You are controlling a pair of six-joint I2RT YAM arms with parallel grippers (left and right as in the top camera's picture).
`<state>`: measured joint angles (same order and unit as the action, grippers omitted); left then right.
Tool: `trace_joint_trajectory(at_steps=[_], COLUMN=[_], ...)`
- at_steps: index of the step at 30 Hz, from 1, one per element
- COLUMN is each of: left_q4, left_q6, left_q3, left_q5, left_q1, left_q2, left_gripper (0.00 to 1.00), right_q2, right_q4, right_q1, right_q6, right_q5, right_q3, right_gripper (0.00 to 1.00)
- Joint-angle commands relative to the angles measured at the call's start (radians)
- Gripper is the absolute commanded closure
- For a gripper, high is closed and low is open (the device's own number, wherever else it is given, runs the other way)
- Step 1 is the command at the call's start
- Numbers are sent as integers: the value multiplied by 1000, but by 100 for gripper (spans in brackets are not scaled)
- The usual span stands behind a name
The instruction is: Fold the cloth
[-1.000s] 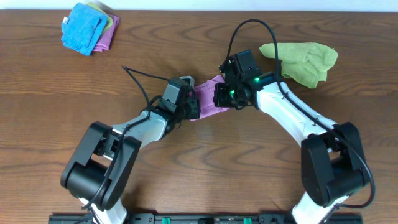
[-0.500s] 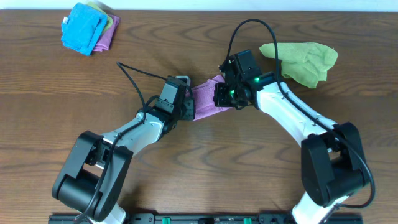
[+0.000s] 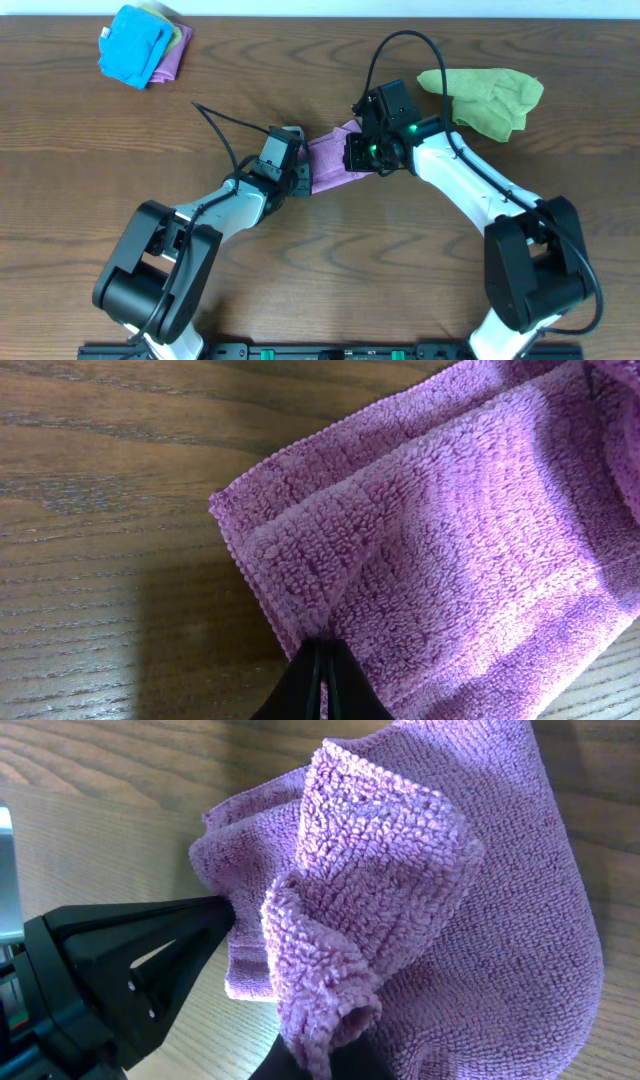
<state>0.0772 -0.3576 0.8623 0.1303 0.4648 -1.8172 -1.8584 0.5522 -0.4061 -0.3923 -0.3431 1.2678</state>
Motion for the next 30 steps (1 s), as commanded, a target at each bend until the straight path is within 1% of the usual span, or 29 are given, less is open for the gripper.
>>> trace_joint_trajectory(at_steps=[1, 15, 21, 30], left_q4=[0, 43, 76, 122], left_q6=[24, 8, -13, -17], left_q3=[-5, -5, -5, -5], left_q5=[-10, -5, 27, 52], left_q1=[-5, -4, -4, -8], left_q2=[-25, -29, -59, -59], left_gripper=[94, 94, 94, 94], right_q2=[0, 0, 0, 0], right_q4=[-3, -2, -1, -2], right_q1=[-7, -19, -19, -18], right_q6=[16, 15, 16, 16], right_q5=[1, -9, -16, -16], right_q3=[3, 3, 3, 3], right_gripper=[99, 98, 99, 98])
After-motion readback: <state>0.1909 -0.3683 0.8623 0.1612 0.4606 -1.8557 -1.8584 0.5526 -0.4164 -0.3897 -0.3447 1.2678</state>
